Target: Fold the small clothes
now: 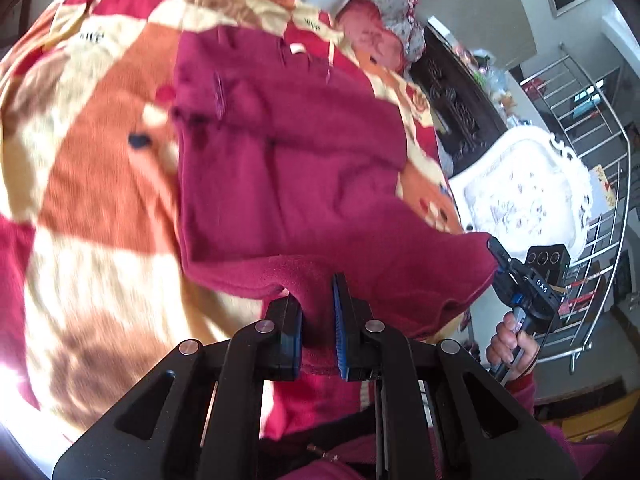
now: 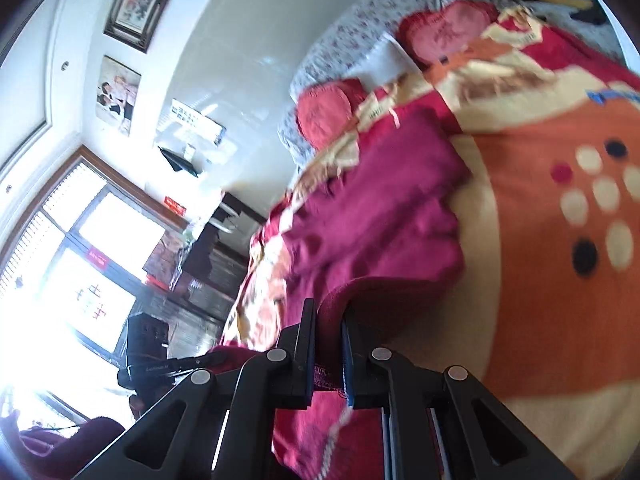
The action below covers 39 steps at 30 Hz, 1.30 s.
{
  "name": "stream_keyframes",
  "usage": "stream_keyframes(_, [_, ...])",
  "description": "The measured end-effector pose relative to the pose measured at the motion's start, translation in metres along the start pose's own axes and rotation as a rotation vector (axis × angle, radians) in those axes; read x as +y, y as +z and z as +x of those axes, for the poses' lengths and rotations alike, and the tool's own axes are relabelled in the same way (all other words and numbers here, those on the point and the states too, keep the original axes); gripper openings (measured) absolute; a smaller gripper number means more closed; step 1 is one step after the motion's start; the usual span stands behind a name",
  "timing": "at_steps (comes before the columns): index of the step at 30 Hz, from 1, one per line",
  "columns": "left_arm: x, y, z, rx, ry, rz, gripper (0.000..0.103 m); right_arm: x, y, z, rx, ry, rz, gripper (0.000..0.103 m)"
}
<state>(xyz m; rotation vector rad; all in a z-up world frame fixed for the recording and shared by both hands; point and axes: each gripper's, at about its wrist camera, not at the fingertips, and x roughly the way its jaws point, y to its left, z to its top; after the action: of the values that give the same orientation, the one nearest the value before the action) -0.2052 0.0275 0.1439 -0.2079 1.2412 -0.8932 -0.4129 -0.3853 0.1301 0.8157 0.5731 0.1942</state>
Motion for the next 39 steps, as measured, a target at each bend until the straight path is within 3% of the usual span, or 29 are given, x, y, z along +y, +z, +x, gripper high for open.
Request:
stream_keyframes(13, [0.006, 0.126, 0.033, -0.118, 0.071, 0.007, 0.011, 0.003, 0.117, 0.081, -0.056, -0.058, -0.059, 0.01])
stream_keyframes(22, [0.021, 0.211, 0.077, -0.133, 0.152, 0.006, 0.012, -0.021, 0.185, 0.147, -0.021, -0.147, -0.064, 0.01])
stream_keyframes(29, [0.04, 0.25, 0.113, -0.112, 0.207, -0.02, 0.011, -0.047, 0.22, 0.194, 0.021, -0.215, -0.055, 0.01])
stream_keyframes(34, [0.049, 0.268, 0.123, -0.111, 0.171, -0.054, 0.013, -0.064, 0.242, 0.217, 0.033, -0.229, -0.005, 0.01])
stream_keyframes(36, [0.054, 0.274, 0.127, -0.096, 0.131, -0.061, 0.016, -0.074, 0.247, 0.228, 0.063, -0.281, 0.045, 0.01])
stream_keyframes(39, [0.057, 0.278, 0.12, -0.1, 0.096, -0.057, 0.031, -0.081, 0.252, 0.223, 0.055, -0.254, 0.102, 0.012])
